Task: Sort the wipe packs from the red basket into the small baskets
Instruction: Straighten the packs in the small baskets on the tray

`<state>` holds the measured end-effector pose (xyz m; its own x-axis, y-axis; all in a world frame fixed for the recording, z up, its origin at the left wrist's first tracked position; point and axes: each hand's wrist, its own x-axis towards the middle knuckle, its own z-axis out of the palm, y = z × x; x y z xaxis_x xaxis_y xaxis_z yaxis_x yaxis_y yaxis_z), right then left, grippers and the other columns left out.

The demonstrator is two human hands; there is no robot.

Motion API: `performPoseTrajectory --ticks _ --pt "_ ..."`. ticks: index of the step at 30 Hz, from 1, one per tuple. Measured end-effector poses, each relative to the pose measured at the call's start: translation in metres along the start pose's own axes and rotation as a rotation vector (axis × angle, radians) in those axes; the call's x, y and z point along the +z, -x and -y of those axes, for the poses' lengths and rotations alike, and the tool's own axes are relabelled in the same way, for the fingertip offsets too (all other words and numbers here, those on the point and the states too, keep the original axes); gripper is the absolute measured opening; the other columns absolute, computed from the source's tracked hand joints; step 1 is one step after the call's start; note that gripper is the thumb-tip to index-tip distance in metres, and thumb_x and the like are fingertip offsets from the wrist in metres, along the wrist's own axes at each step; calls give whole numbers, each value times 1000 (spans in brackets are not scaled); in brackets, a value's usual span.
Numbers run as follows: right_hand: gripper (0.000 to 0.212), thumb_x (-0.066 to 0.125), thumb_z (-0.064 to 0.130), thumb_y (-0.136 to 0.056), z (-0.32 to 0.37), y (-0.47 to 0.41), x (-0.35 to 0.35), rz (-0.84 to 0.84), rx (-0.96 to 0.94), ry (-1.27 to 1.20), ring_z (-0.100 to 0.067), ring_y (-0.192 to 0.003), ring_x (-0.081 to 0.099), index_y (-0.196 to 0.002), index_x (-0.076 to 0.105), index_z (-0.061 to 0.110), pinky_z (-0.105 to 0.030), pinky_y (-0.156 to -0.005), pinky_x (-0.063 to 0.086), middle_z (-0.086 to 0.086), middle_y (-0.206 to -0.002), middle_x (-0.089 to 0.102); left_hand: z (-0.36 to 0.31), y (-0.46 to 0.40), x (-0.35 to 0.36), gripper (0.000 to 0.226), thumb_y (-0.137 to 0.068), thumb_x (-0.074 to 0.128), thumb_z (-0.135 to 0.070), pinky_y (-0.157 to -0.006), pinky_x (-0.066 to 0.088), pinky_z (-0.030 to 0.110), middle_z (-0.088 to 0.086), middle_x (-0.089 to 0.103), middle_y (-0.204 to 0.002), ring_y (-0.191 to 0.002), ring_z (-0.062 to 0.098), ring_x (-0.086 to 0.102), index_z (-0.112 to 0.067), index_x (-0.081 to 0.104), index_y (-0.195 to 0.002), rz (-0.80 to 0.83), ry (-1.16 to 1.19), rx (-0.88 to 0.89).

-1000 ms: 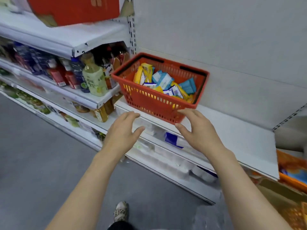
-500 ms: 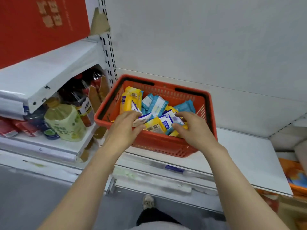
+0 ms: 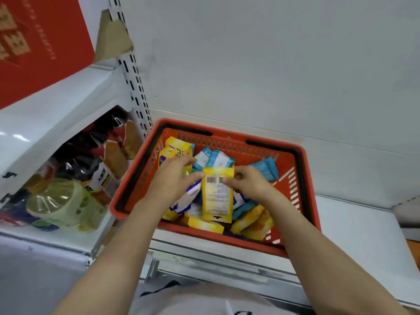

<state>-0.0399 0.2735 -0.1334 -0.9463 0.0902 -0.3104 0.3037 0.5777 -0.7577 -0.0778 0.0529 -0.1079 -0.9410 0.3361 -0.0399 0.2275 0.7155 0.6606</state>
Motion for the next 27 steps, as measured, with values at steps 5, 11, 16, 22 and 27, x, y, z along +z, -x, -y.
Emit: performPoseTrajectory --ticks 5,11,16,22,27 --pt "27 70 18 -91 25 9 -17 -103 28 -684 -29 -82 74 -103 66 -6 -35 -66 60 -16 -93 76 -16 -26 0 48 -81 77 -40 -87 56 38 -9 70 -110 -97 4 66 -25 61 -124 172 207 -1" --pt "60 73 50 -84 47 2 -10 -111 236 -831 -29 -98 72 -126 58 10 -43 -72 62 -13 -115 70 -23 -40 -7 44 -71 87 -29 -73 53 27 -9 65 -88 -79 4 61 -28 61 -106 -41 205 7" --pt "53 78 40 -82 66 -8 -7 -40 163 -1043 -28 -90 73 -116 57 5 -42 -71 61 -19 -112 69 -20 -37 -14 29 -77 82 -21 -80 45 25 -8 57 -96 -91 7 55 -31 70 -101 73 43 344" --pt "50 71 -9 -80 60 -16 -5 -142 153 -990 -30 -85 72 -123 61 14 -41 -68 61 -15 -110 69 9 -44 -36 41 -83 76 -23 -92 42 26 -8 58 -119 -110 12 54 -29 64 -122 18 210 166" --pt "36 67 -13 -81 44 -14 -11 -216 198 -1033 -30 -88 70 -109 58 8 -44 -71 61 -16 -108 65 30 -52 -55 49 -89 71 -28 -104 44 37 0 58 -135 -126 19 53 -21 57 -135 101 94 -21"
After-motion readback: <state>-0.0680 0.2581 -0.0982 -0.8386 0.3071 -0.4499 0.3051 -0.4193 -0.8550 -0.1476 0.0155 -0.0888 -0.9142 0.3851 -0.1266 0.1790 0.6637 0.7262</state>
